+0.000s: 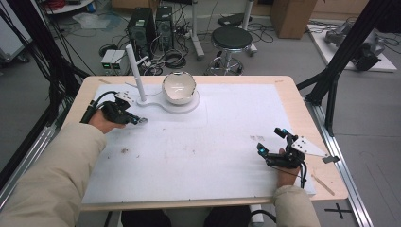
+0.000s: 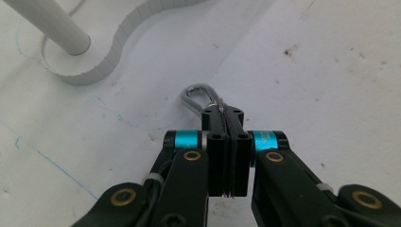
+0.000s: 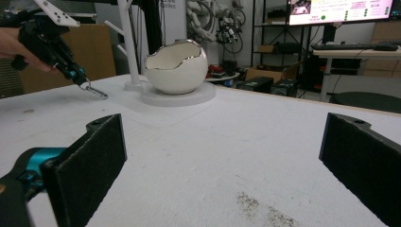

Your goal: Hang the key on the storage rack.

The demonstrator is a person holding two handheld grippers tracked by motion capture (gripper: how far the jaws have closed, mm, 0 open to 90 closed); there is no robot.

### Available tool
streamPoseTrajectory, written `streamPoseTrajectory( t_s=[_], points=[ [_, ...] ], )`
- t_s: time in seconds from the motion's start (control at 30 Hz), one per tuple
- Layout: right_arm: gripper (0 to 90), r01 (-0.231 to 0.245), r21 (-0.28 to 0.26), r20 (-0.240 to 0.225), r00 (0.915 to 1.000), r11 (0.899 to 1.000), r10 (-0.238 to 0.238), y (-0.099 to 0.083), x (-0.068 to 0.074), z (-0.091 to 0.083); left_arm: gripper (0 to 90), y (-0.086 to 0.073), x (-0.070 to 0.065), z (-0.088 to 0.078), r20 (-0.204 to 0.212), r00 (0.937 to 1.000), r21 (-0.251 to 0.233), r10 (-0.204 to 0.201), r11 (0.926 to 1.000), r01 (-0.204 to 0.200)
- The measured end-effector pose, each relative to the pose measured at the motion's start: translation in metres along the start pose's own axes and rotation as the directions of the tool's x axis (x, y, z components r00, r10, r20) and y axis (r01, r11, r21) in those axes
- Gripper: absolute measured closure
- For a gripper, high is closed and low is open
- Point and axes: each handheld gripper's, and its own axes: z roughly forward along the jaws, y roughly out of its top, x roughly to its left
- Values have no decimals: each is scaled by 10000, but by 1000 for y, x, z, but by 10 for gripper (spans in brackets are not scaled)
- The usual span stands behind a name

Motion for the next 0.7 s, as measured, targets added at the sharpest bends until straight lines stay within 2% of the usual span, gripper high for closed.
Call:
streamPoseTrajectory(
  t_s=[0.17,0.4,0.47,0.57,0.7],
  points=[
    [5,-6,2,-2,10000,10000,6,0,0,0,886,-1,4,-16,218,9992,-715,-335,9968,349],
    [5,-11,-5,-1,10000,10000,11,0,0,0,886,7,11,-43,612,9975,-1716,-343,9842,444],
    [5,-16,-5,-14,10000,10000,16,0,0,0,886,12,13,-51,600,9978,-1861,-268,9818,375],
    [5,-14,-5,-13,10000,10000,14,0,0,0,885,22,16,-62,781,9966,-2213,-265,9742,433],
    [5,-40,5,-12,10000,10000,40,0,0,0,885,36,22,-76,792,9968,-2592,-105,9653,308]
  ],
)
